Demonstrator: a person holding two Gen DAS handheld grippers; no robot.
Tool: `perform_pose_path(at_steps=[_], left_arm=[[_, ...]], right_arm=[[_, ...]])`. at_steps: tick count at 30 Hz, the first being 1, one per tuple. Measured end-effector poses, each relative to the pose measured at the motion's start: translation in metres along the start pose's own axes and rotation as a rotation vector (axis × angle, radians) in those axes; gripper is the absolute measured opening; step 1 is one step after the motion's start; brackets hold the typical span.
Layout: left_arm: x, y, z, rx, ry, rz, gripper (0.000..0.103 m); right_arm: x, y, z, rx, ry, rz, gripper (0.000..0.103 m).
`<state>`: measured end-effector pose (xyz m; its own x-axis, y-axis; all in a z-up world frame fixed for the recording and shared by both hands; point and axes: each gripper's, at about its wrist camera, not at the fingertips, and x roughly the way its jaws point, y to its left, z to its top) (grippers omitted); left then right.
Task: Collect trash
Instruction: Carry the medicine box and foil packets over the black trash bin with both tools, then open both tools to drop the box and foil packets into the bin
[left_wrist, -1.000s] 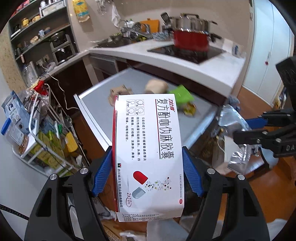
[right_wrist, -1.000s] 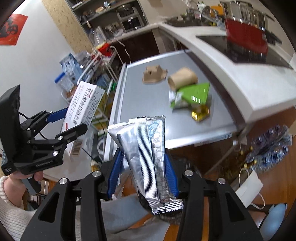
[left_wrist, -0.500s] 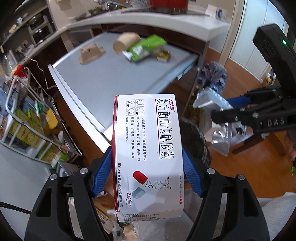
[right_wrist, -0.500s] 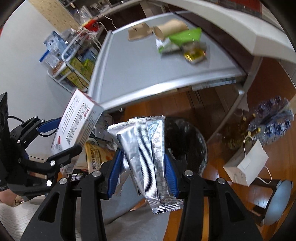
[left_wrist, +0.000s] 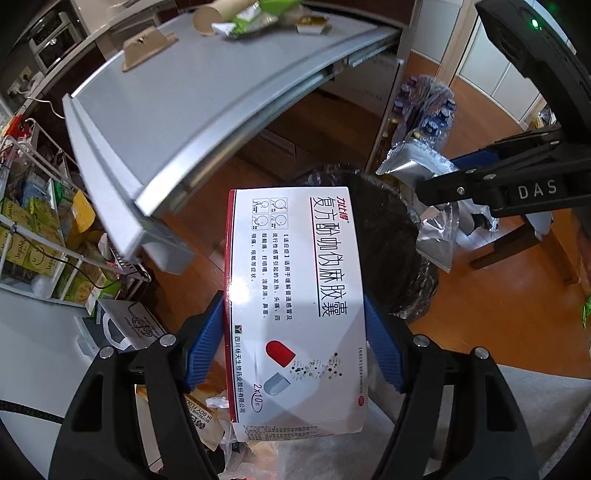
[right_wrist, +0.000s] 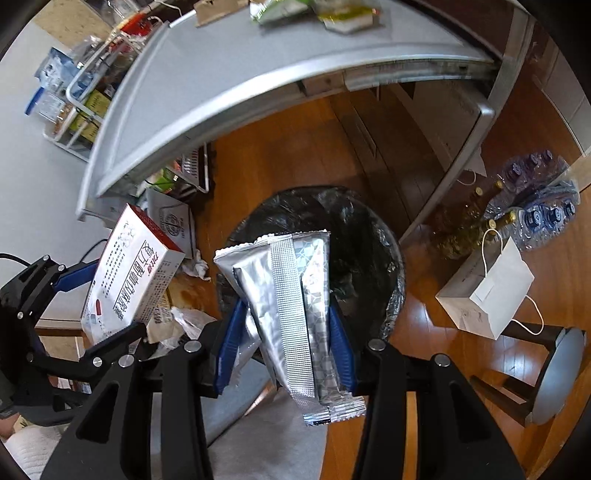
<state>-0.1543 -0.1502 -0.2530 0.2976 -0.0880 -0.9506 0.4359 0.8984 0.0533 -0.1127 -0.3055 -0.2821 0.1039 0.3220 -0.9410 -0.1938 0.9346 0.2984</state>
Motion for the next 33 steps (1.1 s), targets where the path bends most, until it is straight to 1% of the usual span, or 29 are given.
perform_pose_path(at_steps=[7,12,29,33], left_arm=[[0.027,-0.002,0.008,0.011,0.041,0.005,0.072],[0.040,-0.004,0.013,0.032,0.056,0.004,0.072],[0.066,-0.009,0.028,0.076,0.088,0.019,0.072],[0.069,-0.011,0.032,0.079,0.093,0.015,0.073]], right_arm=[[0.022,-0.006,0.007,0.004,0.039,-0.019,0.044],[0.033,-0.012,0.012,0.005,0.057,-0.027,0.044],[0.056,-0.026,0.019,0.034,0.106,-0.035,0.044],[0.058,-0.028,0.019,0.041,0.115,-0.036,0.049]])
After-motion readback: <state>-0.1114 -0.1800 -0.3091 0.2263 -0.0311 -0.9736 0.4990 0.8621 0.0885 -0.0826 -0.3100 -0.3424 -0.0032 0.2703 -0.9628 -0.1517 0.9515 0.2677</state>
